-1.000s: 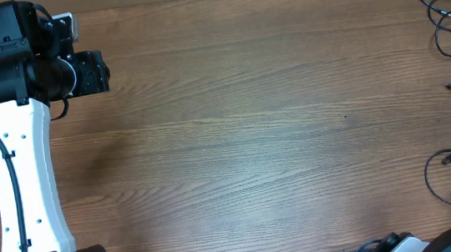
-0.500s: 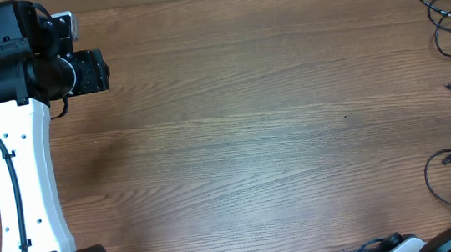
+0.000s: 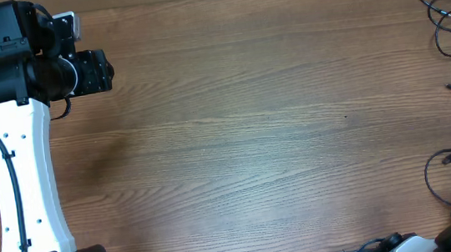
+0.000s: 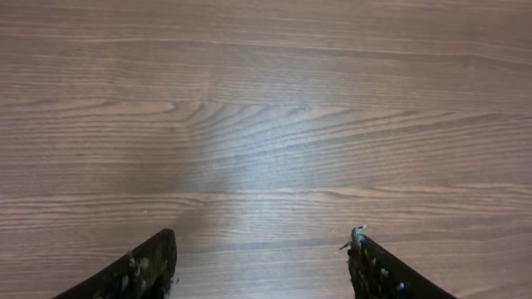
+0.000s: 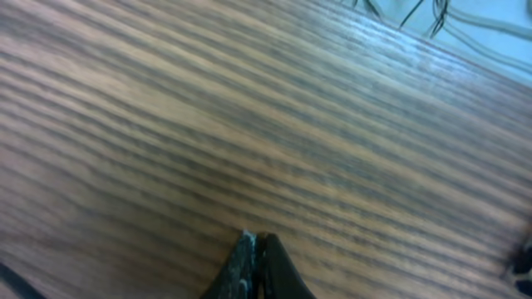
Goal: Untangle cables
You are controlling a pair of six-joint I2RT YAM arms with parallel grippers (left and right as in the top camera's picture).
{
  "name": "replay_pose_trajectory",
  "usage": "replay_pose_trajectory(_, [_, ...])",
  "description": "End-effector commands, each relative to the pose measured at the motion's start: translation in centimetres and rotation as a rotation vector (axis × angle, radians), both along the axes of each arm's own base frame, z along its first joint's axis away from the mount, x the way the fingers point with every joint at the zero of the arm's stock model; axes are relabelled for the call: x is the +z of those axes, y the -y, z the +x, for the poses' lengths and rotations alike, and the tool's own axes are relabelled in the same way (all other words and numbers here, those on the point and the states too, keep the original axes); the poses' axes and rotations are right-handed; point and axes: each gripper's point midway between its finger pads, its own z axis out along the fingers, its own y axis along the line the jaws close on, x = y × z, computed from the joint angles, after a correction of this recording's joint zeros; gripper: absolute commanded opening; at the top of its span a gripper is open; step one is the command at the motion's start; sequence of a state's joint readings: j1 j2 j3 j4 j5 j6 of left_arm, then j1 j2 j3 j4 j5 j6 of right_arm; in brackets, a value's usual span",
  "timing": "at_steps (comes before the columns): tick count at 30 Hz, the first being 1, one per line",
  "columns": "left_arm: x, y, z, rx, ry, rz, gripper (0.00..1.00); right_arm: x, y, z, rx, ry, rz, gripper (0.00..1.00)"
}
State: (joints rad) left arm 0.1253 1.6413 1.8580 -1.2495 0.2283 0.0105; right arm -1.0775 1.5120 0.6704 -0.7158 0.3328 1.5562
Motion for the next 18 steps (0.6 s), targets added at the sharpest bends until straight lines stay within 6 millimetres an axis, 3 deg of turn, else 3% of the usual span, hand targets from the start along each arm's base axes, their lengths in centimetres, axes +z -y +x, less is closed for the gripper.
replay_pose_trajectory(1, [-0.1, 0.3, 0.0, -0.027, 0.000, -0.016, 0.66, -1.7, -0.5, 0.4, 0.030, -0.002, 0.050, 0.04])
replay_pose_trajectory(9, [-0.2, 0.4, 0.0, -0.021, -0.006, -0.028, 0.64, -3.2, 1.6, 4.8, 0.179, 0.049, -0.039, 0.04])
replay_pose_trajectory(18, [-0.2, 0.4, -0.1, -0.002, -0.012, -0.040, 0.64, -2.9, 1.8, 10.6, 0.336, 0.124, -0.136, 0.04])
